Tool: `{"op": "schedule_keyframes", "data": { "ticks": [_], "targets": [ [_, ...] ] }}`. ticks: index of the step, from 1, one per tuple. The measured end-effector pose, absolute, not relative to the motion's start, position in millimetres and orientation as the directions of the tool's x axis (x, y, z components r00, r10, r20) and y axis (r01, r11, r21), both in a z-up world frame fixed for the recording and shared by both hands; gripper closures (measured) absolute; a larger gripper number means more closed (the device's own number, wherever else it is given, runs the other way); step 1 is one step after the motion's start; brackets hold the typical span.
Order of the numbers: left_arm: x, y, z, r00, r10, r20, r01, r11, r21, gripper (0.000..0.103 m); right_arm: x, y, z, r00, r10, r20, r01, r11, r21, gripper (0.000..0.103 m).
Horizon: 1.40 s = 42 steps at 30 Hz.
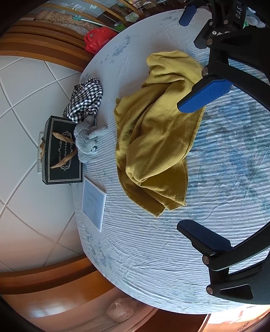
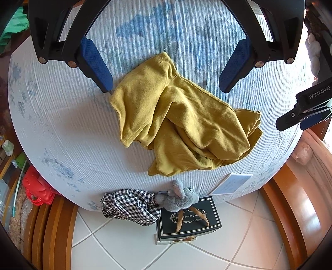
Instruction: Fold clothes
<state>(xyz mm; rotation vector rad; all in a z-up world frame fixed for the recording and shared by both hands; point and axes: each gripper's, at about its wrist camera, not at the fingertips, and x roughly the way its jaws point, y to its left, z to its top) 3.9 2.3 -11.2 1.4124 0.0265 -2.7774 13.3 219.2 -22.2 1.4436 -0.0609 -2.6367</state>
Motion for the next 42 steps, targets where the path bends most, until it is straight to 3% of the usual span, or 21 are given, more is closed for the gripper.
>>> {"op": "schedule_keyframes", "data": {
  "ticks": [42],
  "targets": [
    [-16.4,-10.0,-38.1,-0.528,-0.01,-0.849,0.048,-0.999,-0.018,0.0,-0.5,216.5,-28.9,-0.547,-0.094,-0.832,0.103,-0.994,0.045,0.0]
  ]
}}
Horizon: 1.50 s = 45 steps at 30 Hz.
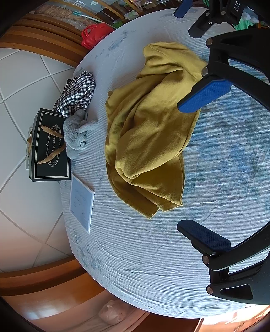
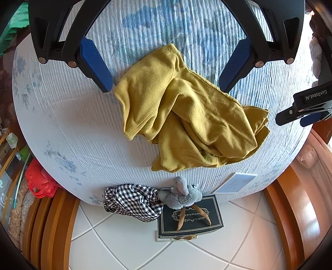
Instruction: Fold clothes
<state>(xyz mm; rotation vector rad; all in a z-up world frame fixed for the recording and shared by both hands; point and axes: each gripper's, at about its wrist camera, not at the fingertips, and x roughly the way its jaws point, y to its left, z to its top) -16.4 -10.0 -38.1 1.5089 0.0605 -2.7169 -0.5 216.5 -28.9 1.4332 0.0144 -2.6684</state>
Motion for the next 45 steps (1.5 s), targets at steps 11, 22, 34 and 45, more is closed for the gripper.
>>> {"op": "schedule_keyframes", "data": {
  "ticks": [11,22,34,45],
  "targets": [
    [-56.9,-28.1,-86.0,-0.486,0.02,-0.874,0.027,-0.999,-0.038,0.001,-26.9,248.6,-57.0,-0.488,-0.114,-0.865,0.026,-0.993,0.116,0.0],
    [-107.8,-16.2,-157.7,-0.404,0.022,-0.915,-0.066,-0.998,0.005,0.038,-72.8,261.7,-115.4,-0.382,-0.117,-0.917,-0.023,-0.99,0.136,0.032],
    [-60.2,-46.9,-72.9,-0.467,0.163,-0.869,-0.06,-0.987,-0.152,0.096,-48.7,285.5,-75.9,-0.48,-0.174,-0.86,-0.005,-0.98,0.201,0.092],
    [-46.6,-73.1,-82.9,-0.469,0.086,-0.879,0.022,-0.994,-0.11,0.054,-4.3,335.1,-59.3,-0.475,-0.079,-0.876,-0.088,-0.987,0.137,0.053]
  ]
}}
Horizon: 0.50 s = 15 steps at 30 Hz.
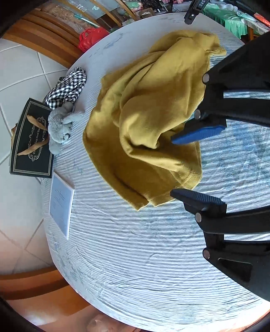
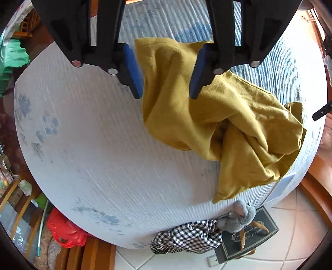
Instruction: Fold clothes
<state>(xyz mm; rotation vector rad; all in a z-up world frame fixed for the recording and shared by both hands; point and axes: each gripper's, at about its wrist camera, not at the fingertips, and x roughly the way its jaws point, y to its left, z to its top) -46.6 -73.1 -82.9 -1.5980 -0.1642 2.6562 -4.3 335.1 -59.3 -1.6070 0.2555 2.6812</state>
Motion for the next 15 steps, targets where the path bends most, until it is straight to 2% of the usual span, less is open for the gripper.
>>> {"op": "schedule_keyframes", "data": {
  "ticks": [2,3,4,8,15],
  "targets": [
    [-55.6,-80.1,-84.4,-0.487,0.068,-0.871,0.039,-0.994,-0.1,0.049,3.8,344.1,-56.3,-0.473,-0.062,-0.879,-0.103,-0.987,0.125,0.041],
    [-61.5,-82.9,-86.0,-0.491,0.057,-0.869,0.043,-0.995,-0.09,0.048,-0.1,343.1,-54.4,-0.48,-0.067,-0.875,-0.088,-0.988,0.124,0.03],
    [-67.4,-85.8,-87.7,-0.496,0.046,-0.867,0.047,-0.996,-0.08,0.048,-6.7,340.1,-52.4,-0.488,-0.077,-0.869,-0.065,-0.99,0.124,0.026],
    [-91.1,-102.6,-102.0,-0.484,0.006,-0.875,0.072,-0.996,-0.046,0.048,-41.3,322.9,-54.8,-0.495,-0.139,-0.857,0.015,-0.988,0.152,0.026],
    [-121.2,-118.0,-127.9,-0.444,0.015,-0.896,0.059,-0.997,-0.046,0.048,-116.8,289.8,-76.0,-0.445,-0.23,-0.865,0.074,-0.972,0.221,0.026]
  ]
}}
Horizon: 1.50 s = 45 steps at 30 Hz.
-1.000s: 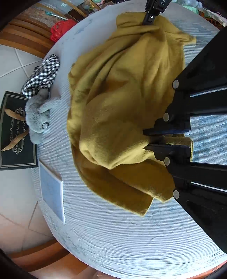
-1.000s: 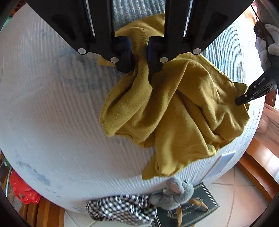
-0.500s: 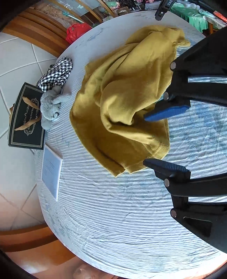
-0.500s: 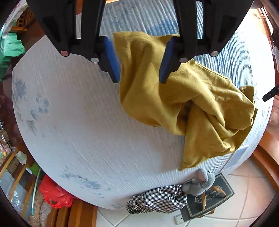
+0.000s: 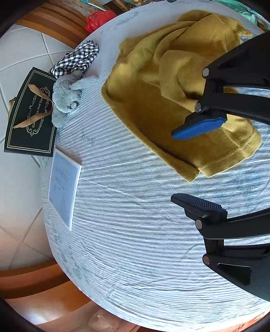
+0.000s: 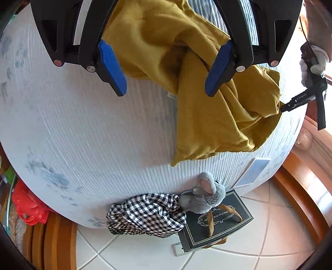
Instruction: Fold clothes
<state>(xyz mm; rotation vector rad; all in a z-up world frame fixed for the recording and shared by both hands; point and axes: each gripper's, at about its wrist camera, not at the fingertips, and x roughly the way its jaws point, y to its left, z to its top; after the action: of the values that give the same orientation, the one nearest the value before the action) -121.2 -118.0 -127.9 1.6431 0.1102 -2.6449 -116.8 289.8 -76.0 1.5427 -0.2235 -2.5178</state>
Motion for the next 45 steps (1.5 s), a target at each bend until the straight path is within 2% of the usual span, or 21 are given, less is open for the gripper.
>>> {"op": "schedule_keyframes", "data": {
  "ticks": [5,7,8,11,12,13,14,15,16,19,24,26,27,30,32,33,34,38,40,44,45],
  "targets": [
    [-141.5,-121.1,-152.8,-0.39,0.022,-0.92,0.046,-0.998,-0.043,0.048,-170.5,266.3,-92.9,-0.389,-0.258,-0.884,0.111,-0.966,0.233,0.025],
    [-147.7,-122.8,-158.8,-0.393,0.026,-0.919,0.045,-0.998,-0.048,0.047,-188.9,260.0,-106.8,-0.362,-0.267,-0.893,0.117,-0.964,0.24,0.017],
    [-150.6,-123.7,-161.5,-0.396,0.029,-0.918,0.045,-0.998,-0.051,0.044,-197.0,256.0,-114.6,-0.347,-0.266,-0.899,0.121,-0.964,0.238,0.014],
    [-156.7,-124.1,-165.1,-0.412,0.037,-0.911,0.038,-0.998,-0.058,0.043,-211.8,243.3,-127.8,-0.327,-0.248,-0.912,0.142,-0.967,0.212,0.012],
    [-158.1,-123.8,-165.8,-0.419,0.041,-0.907,0.036,-0.997,-0.061,0.046,-214.6,239.0,-129.8,-0.326,-0.24,-0.914,0.151,-0.968,0.2,0.013],
    [-159.3,-121.3,-165.5,-0.416,0.054,-0.908,0.025,-0.997,-0.071,0.066,-217.4,234.7,-131.8,-0.325,-0.231,-0.917,0.159,-0.969,0.187,0.023],
    [-160.4,-118.0,-164.7,-0.41,0.071,-0.909,0.011,-0.996,-0.083,0.098,-220.1,230.4,-133.7,-0.325,-0.222,-0.919,0.168,-0.97,0.175,0.027],
    [-161.5,-114.7,-163.9,-0.403,0.088,-0.911,-0.002,-0.995,-0.096,0.101,-222.9,226.2,-135.7,-0.324,-0.213,-0.922,0.177,-0.971,0.162,0.073],
    [-163.1,-112.2,-158.9,-0.412,0.08,-0.908,-0.007,-0.996,-0.085,0.101,-225.7,221.9,-137.7,-0.323,-0.204,-0.924,0.186,-0.971,0.15,0.092],
    [-169.6,-114.0,-125.8,-0.496,0.042,-0.867,0.012,-0.998,-0.056,0.101,-229.8,223.3,-116.4,-0.42,-0.174,-0.891,0.185,-0.977,0.104,0.096],
    [-184.3,-138.4,-27.6,-0.665,0.028,-0.746,0.054,-0.995,-0.086,0.101,-210.7,242.0,-1.3,-0.733,-0.131,-0.667,0.144,-0.989,0.037,0.101],
    [-192.5,-144.5,3.8,-0.698,0.046,-0.715,0.043,-0.994,-0.105,0.101,-198.9,247.7,46.8,-0.82,-0.129,-0.558,0.132,-0.991,0.036,0.101],
    [-196.8,-144.6,14.3,-0.704,0.055,-0.708,0.035,-0.993,-0.112,0.101,-198.0,251.0,63.4,-0.823,-0.14,-0.55,0.133,-0.99,0.053,0.101],
    [-203.8,-143.2,23.1,-0.707,0.027,-0.707,0.056,-0.994,-0.093,0.101,-197.3,262.9,77.1,-0.774,-0.191,-0.604,0.14,-0.981,0.131,0.099],
    [-202.2,-146.0,13.0,-0.687,-0.01,-0.727,0.098,-0.992,-0.08,0.101,-189.8,267.9,55.7,-0.71,-0.201,-0.675,0.132,-0.979,0.153,0.086],
    [-200.0,-150.6,4.8,-0.669,-0.027,-0.743,0.125,-0.989,-0.076,0.101,-182.1,270.8,38.9,-0.678,-0.204,-0.706,0.126,-0.979,0.162,0.068],
    [-194.5,-156.8,-2.9,-0.649,-0.043,-0.759,0.149,-0.986,-0.071,0.101,-173.9,274.0,21.2,-0.645,-0.207,-0.736,0.119,-0.978,0.171,0.055],
    [-165.7,-196.1,-39.4,-0.557,-0.128,-0.821,0.255,-0.967,-0.023,0.101,-140.8,285.0,-61.8,-0.477,-0.229,-0.848,0.081,-0.973,0.217,0.051],
    [-149.7,-218.7,-53.7,-0.512,-0.164,-0.843,0.31,-0.951,-0.003,0.101,-129.0,289.8,-95.0,-0.404,-0.232,-0.885,0.068,-0.972,0.223,0.041],
    [-117.8,-252.8,-74.7,-0.437,-0.228,-0.87,0.395,-0.918,0.041,0.101,-111.4,290.3,-144.5,-0.288,-0.238,-0.927,0.059,-0.971,0.231,0.037],
    [-109.8,-257.9,-77.6,-0.427,-0.23,-0.875,0.408,-0.912,0.04,0.101,-108.2,287.7,-152.9,-0.27,-0.247,-0.931,0.062,-0.969,0.239,0.032]
  ]
}}
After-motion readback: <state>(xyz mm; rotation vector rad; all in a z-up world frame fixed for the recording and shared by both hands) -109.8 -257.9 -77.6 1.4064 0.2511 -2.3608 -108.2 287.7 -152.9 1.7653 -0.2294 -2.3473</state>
